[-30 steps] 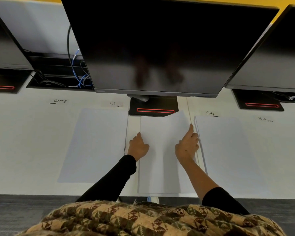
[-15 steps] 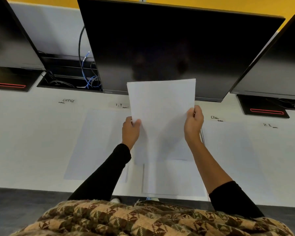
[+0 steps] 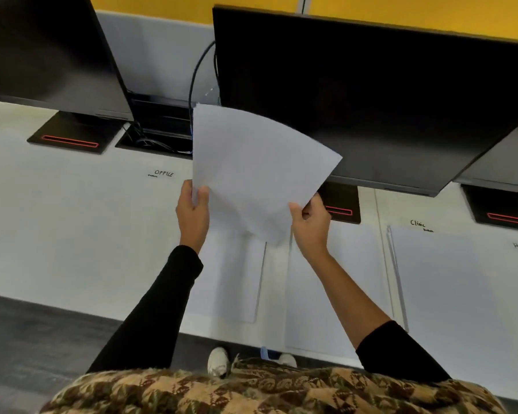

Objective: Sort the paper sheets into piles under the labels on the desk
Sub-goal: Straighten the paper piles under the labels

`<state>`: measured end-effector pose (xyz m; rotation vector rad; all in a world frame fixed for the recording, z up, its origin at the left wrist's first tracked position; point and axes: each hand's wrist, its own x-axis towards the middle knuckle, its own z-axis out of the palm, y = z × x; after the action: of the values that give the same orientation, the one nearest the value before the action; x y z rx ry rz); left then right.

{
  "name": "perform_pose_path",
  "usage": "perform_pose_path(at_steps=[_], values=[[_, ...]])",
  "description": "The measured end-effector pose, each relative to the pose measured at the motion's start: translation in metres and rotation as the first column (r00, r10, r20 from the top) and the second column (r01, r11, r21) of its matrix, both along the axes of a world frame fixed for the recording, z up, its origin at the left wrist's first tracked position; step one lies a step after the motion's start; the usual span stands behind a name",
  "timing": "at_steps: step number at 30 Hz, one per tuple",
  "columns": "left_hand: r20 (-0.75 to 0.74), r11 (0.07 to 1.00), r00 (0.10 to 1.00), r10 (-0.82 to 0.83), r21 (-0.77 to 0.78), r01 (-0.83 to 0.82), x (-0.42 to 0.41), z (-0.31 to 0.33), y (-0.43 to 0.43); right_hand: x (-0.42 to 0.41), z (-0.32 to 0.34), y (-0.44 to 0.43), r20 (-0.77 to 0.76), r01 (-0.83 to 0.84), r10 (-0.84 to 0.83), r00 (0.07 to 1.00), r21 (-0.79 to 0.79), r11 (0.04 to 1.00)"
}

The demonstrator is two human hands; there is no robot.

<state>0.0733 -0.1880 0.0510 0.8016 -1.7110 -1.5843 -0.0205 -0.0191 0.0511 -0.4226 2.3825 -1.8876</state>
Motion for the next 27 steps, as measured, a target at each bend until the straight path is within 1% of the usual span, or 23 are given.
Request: perform_pose_path(at_steps=[2,4,6,8,10,13,16,18,22,25,26,27], values=[[0.097,1.000,0.995,-0.028,0.006,0.027,0.013,-0.019,-0.007,0.008,-0.014,-0.007,0.043,-0.049,0.046,0.998,0.066,0.997],[0.182,1.000,0.983,0.010,-0.013,-0.008,0.022,-0.033,-0.014,0.012,-0.023,-0.012,0.040,-0.062,0.057,0.998,0.131,0.989],[0.216,0.996,0.972,0.088,-0.046,-0.080,0.025,-0.032,-0.023,0.011,-0.023,-0.018,0.019,-0.042,0.040,0.999,0.142,0.989],[0.210,0.989,0.967,0.143,-0.063,-0.132,0.024,-0.025,-0.031,0.008,-0.019,-0.023,0.019,-0.021,0.018,1.000,0.155,0.988],[0.238,0.985,0.957,0.169,-0.081,-0.154,0.022,-0.019,-0.041,0.006,-0.019,-0.029,0.040,-0.016,0.009,0.999,0.179,0.984],[0.347,0.982,0.920,0.181,-0.112,-0.151,0.021,-0.023,-0.046,0.008,-0.030,-0.035,0.113,-0.020,-0.011,0.994,0.271,0.962],[0.478,0.984,0.861,0.173,-0.125,-0.129,0.026,-0.036,-0.043,0.014,-0.048,-0.034,0.218,-0.081,-0.013,0.976,0.414,0.907],[0.544,0.986,0.823,0.164,-0.110,-0.124,0.032,-0.046,-0.041,0.019,-0.057,-0.032,0.280,-0.134,-0.003,0.960,0.470,0.873],[0.660,0.991,0.742,0.114,-0.132,-0.035,0.043,-0.069,-0.044,0.027,-0.071,-0.031,0.342,-0.208,0.014,0.940,0.536,0.818],[0.723,0.982,0.684,0.095,-0.182,0.056,0.046,-0.082,-0.048,0.031,-0.079,-0.031,0.390,-0.238,0.007,0.921,0.547,0.803],[0.768,0.975,0.634,0.088,-0.196,0.102,0.046,-0.083,-0.048,0.032,-0.081,-0.030,0.407,-0.244,-0.001,0.913,0.550,0.799],[0.828,0.968,0.555,0.081,-0.199,0.156,0.046,-0.083,-0.047,0.033,-0.084,-0.028,0.426,-0.245,-0.014,0.905,0.546,0.801]])
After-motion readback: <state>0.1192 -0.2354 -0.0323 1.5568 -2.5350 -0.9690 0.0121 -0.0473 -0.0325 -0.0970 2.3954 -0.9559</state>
